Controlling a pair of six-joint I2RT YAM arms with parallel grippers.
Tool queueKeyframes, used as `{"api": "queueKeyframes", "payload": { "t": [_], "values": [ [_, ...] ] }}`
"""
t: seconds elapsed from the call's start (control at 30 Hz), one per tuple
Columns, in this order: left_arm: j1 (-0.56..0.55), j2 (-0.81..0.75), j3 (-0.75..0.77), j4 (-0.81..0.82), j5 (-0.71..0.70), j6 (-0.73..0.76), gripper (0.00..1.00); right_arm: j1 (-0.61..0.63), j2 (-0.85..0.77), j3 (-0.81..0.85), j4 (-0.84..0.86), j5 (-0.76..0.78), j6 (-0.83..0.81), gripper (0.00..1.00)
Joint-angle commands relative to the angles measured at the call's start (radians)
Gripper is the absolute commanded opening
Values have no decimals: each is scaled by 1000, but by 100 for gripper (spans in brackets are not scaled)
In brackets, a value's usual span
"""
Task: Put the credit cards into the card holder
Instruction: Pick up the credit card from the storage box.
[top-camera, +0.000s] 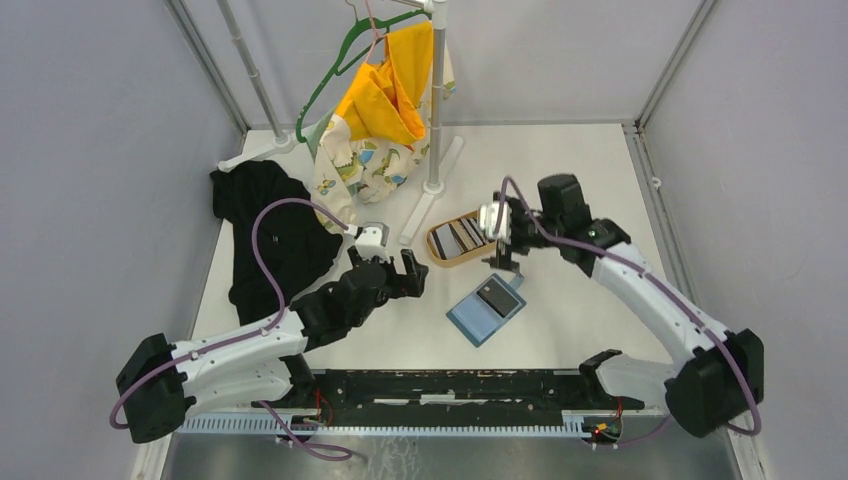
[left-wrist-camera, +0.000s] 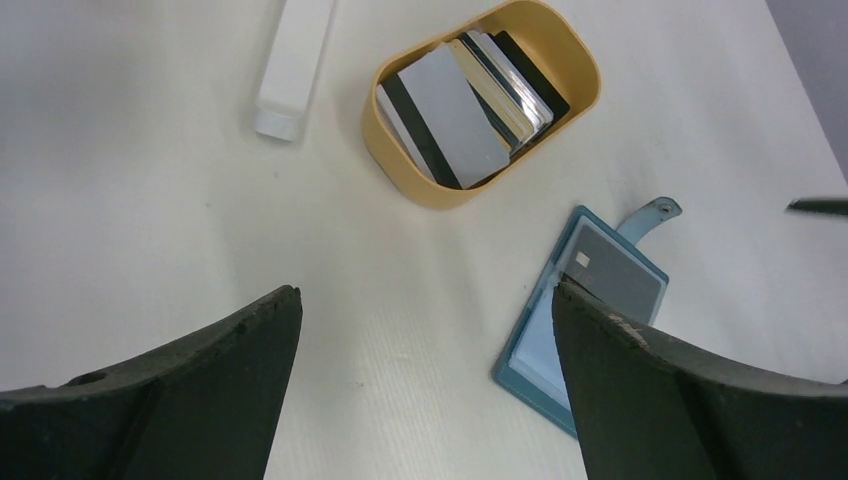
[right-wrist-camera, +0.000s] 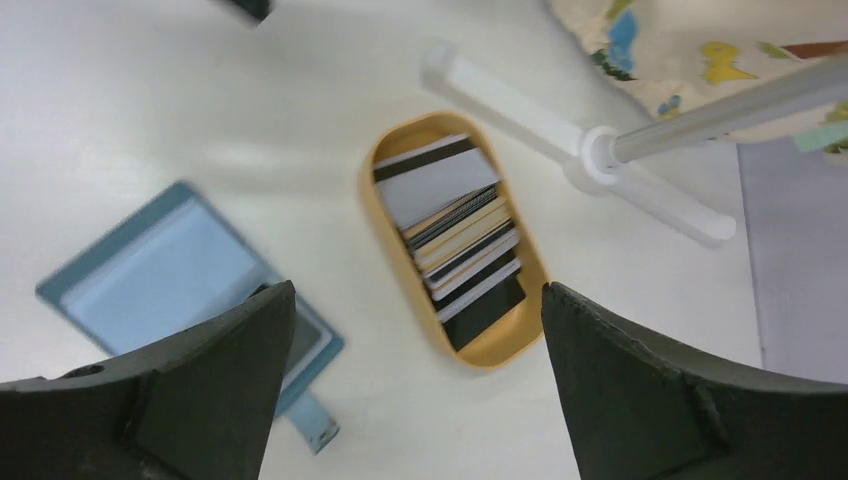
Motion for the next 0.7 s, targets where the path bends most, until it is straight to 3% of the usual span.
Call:
{"api": "queueKeyframes", "payload": {
  "t": [0.0, 0.07, 0.2, 0.4, 0.67],
  "values": [
    [23, -16, -18, 71, -60, 111, 100, -84, 191, 232, 122, -177, 397, 98],
    [22, -17, -16, 41, -124, 136, 100, -100, 299, 305, 130, -234, 491, 94],
    [23, -39, -32, 25, -253, 175, 100, -115, 382, 331, 280, -143, 662, 91],
    [23, -69, -190, 263, -299, 254, 100, -185, 499, 295, 430, -218, 904, 87],
    [22, -76, -290, 398, -272, 267, 100, -227, 614, 249, 423, -243, 957, 83]
  ]
}}
